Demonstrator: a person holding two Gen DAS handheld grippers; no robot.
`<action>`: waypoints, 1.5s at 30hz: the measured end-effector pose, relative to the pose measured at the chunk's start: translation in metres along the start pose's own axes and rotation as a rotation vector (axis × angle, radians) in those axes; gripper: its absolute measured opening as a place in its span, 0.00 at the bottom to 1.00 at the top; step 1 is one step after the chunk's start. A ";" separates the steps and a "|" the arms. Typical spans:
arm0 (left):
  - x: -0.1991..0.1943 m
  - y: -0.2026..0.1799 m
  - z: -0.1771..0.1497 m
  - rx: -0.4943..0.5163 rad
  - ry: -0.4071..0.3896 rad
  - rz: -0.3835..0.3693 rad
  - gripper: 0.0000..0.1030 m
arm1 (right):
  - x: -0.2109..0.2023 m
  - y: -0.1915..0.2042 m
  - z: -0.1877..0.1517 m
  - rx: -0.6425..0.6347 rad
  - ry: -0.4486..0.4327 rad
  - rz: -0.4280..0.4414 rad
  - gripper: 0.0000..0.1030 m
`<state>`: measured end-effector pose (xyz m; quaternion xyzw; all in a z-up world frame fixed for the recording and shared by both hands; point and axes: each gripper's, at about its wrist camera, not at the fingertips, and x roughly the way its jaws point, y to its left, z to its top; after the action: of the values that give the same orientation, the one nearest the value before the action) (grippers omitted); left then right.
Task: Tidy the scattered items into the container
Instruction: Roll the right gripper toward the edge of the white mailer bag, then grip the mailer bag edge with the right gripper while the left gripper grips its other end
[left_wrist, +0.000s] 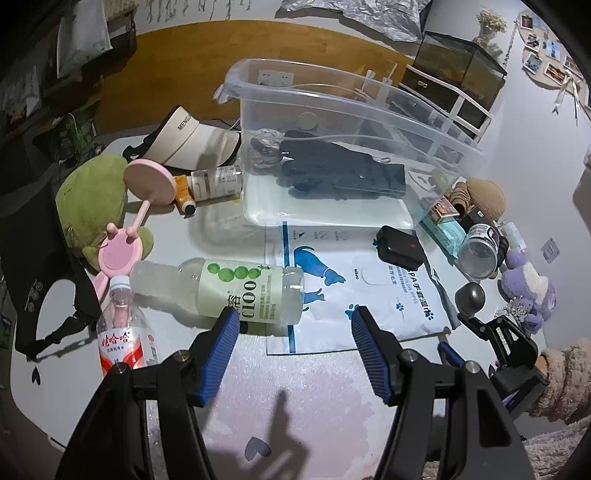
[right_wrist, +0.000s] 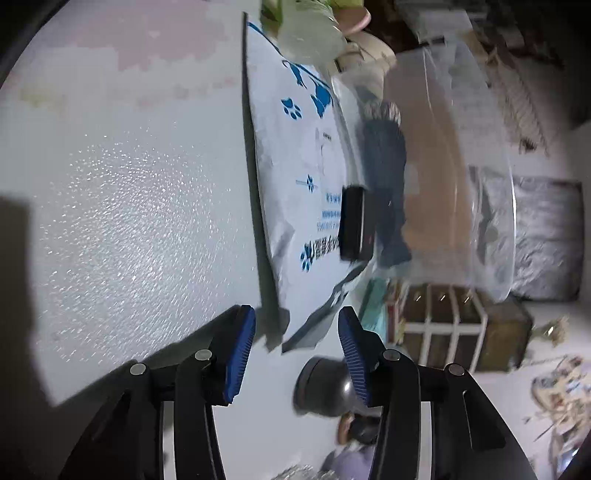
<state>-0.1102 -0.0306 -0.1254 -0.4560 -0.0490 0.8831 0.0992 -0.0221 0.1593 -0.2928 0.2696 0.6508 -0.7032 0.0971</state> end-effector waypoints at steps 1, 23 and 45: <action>0.000 0.000 0.000 -0.001 -0.001 -0.001 0.61 | 0.003 -0.001 0.004 -0.012 -0.002 -0.008 0.46; 0.016 -0.015 -0.024 0.270 -0.086 0.123 0.61 | 0.064 -0.101 0.045 0.392 0.092 0.330 0.12; 0.135 -0.072 -0.067 1.107 -0.066 0.152 0.35 | 0.069 -0.151 0.037 0.632 0.146 0.546 0.11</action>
<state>-0.1229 0.0691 -0.2591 -0.3101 0.4518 0.7957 0.2580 -0.1631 0.1583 -0.1974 0.4978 0.3129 -0.7956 0.1461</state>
